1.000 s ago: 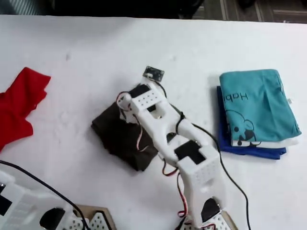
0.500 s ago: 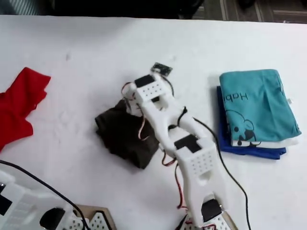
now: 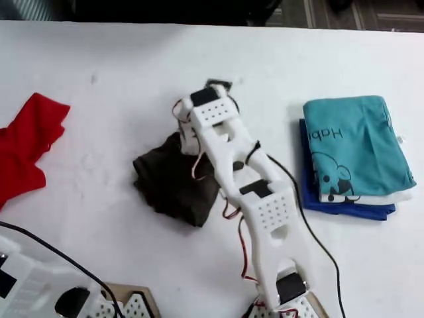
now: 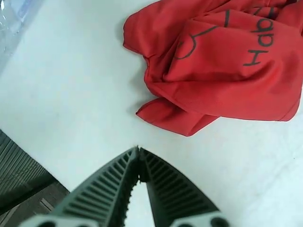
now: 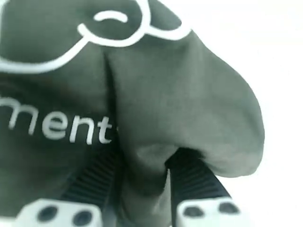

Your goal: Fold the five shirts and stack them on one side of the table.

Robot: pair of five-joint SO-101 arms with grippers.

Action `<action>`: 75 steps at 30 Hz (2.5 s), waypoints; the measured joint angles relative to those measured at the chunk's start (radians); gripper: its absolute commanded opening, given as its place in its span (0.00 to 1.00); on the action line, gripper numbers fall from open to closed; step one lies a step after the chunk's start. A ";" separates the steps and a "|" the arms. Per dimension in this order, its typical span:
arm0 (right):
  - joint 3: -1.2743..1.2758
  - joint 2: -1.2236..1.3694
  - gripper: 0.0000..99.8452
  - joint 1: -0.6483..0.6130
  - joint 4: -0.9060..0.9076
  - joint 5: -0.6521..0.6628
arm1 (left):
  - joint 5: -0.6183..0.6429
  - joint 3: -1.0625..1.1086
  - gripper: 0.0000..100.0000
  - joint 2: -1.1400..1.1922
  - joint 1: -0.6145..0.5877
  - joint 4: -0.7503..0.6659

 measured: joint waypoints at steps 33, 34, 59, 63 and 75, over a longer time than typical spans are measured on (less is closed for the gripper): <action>0.305 -0.901 0.02 0.775 -0.040 1.335 | 0.000 0.000 0.03 0.000 0.000 -0.143; 0.305 -0.873 0.02 0.786 -0.058 1.338 | 0.000 0.000 0.03 0.000 0.000 -0.143; 0.014 -0.600 0.08 0.858 0.015 1.333 | 0.000 0.000 0.03 0.000 0.000 -0.143; 0.012 -0.591 0.06 0.858 0.032 1.333 | 0.000 0.000 0.03 0.000 0.000 -0.143; 0.397 -0.440 0.02 0.997 -0.115 1.338 | 0.000 0.000 0.03 0.000 0.000 -0.143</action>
